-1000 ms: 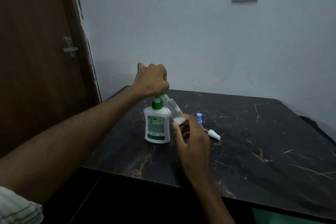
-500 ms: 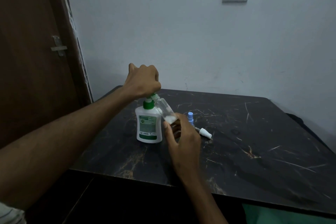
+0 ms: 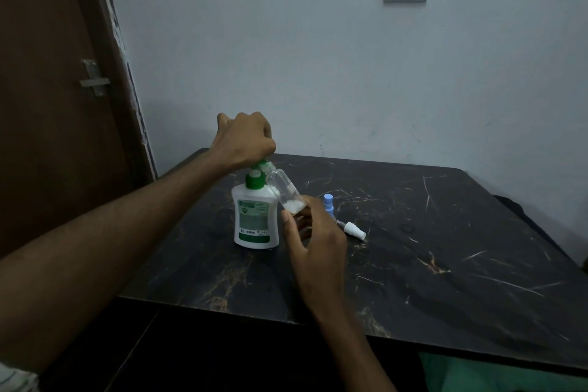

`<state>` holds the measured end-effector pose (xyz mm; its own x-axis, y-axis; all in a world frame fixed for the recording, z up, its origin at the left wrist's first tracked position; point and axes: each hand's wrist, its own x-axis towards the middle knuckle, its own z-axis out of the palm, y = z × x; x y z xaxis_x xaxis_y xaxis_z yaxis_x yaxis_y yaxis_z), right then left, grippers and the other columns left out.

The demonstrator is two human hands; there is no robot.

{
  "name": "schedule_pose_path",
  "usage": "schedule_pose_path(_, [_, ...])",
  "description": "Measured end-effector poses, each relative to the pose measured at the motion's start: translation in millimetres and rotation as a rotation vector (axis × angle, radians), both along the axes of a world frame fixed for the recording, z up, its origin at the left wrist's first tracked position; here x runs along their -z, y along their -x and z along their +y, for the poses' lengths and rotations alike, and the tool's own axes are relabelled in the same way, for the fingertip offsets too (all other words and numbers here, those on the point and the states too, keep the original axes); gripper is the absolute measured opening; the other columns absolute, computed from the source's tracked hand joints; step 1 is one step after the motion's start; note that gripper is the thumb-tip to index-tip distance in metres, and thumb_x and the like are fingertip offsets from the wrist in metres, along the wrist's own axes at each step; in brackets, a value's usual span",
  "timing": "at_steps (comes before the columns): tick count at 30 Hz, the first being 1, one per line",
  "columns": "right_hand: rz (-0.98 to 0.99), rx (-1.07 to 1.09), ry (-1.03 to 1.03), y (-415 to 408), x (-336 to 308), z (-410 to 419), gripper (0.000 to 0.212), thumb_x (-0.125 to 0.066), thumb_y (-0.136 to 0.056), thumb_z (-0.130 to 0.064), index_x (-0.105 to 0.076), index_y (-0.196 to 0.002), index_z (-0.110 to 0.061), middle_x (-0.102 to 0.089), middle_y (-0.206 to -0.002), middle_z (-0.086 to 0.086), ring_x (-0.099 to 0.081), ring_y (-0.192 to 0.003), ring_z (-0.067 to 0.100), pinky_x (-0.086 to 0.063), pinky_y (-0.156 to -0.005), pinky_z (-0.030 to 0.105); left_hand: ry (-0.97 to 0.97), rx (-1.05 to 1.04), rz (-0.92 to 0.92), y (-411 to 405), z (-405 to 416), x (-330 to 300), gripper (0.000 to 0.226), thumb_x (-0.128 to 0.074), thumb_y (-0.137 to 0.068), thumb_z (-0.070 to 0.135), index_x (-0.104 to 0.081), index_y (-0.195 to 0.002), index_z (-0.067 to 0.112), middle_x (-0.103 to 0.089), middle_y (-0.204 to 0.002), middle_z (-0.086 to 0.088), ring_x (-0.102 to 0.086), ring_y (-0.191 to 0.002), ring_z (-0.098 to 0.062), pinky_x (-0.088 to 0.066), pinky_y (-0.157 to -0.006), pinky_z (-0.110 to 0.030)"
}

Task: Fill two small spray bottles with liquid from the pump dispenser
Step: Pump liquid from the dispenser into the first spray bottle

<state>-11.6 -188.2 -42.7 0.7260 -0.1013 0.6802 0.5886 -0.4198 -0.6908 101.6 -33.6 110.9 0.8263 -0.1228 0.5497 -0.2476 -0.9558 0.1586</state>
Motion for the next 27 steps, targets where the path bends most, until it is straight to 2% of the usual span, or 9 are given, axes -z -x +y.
schedule_pose_path(8, [-0.024,0.001,-0.014,1.4,-1.1,-0.1,0.012,-0.063,-0.103,-0.037,-0.059,-0.114,-0.035,-0.065,-0.099,-0.017,-0.063,-0.091,-0.002,-0.051,-0.073,0.013,0.018,-0.013,0.032,1.5,-0.6,-4.3,0.027,-0.051,-0.065,0.027,-0.074,-0.074,0.016,-0.073,-0.076,0.003,-0.065,-0.079,-0.018,-0.029,-0.09,-0.045])
schedule_pose_path(13, [-0.035,0.006,-0.009,-1.2,0.0,0.1,0.01,-0.063,-0.103,-0.036,-0.059,-0.112,-0.033,-0.065,-0.097,-0.016,-0.064,-0.089,0.001,-0.051,-0.073,0.015,0.013,-0.017,0.04,-0.5,-1.9,1.5,0.019,-0.057,-0.072,0.025,-0.074,-0.076,0.018,-0.073,-0.08,0.003,-0.064,-0.082,-0.019,-0.032,-0.095,-0.048])
schedule_pose_path(15, [-0.039,0.009,-0.002,0.1,0.1,0.0,0.01,-0.063,-0.103,-0.036,-0.058,-0.112,-0.035,-0.065,-0.097,-0.017,-0.064,-0.089,0.001,-0.051,-0.073,0.015,0.008,-0.018,0.047,1.0,-1.4,0.2,0.023,-0.054,-0.069,0.026,-0.074,-0.077,0.017,-0.073,-0.079,0.003,-0.064,-0.081,-0.019,-0.032,-0.095,-0.048])
schedule_pose_path(21, [-0.033,0.008,0.001,-0.7,-0.1,-0.1,0.012,-0.064,-0.103,-0.033,-0.059,-0.114,-0.032,-0.066,-0.097,-0.014,-0.063,-0.088,-0.002,-0.048,-0.073,0.008,0.022,-0.01,0.015,0.2,-2.1,-0.2,0.02,-0.057,-0.074,0.023,-0.075,-0.077,0.015,-0.074,-0.08,0.002,-0.064,-0.081,-0.019,-0.03,-0.091,-0.046])
schedule_pose_path(27, [-0.035,0.014,0.006,-0.5,0.2,-1.2,0.012,-0.064,-0.103,-0.034,-0.059,-0.114,-0.032,-0.066,-0.098,-0.013,-0.064,-0.088,0.001,-0.051,-0.073,0.013,0.004,-0.004,0.025,2.5,-2.5,-4.3,0.019,-0.057,-0.073,0.023,-0.074,-0.076,0.015,-0.073,-0.078,0.003,-0.065,-0.081,-0.018,-0.032,-0.095,-0.047])
